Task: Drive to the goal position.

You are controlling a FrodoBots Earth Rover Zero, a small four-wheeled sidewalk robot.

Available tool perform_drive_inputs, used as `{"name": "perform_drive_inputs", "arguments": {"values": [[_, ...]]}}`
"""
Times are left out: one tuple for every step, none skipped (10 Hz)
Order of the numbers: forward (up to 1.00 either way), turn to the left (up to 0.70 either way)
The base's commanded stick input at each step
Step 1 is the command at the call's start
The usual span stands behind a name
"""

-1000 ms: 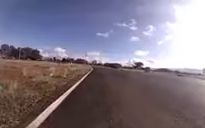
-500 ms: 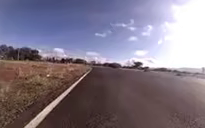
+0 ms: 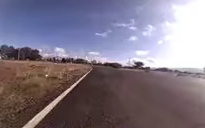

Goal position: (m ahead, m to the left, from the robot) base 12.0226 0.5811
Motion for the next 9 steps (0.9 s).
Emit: {"name": "perform_drive_inputs", "arguments": {"values": [[0.45,0.00],[0.45,0.00],[0.45,0.00],[0.45,0.00],[0.45,0.00],[0.45,0.00],[0.45,0.00],[0.45,0.00],[0.45,0.00]]}}
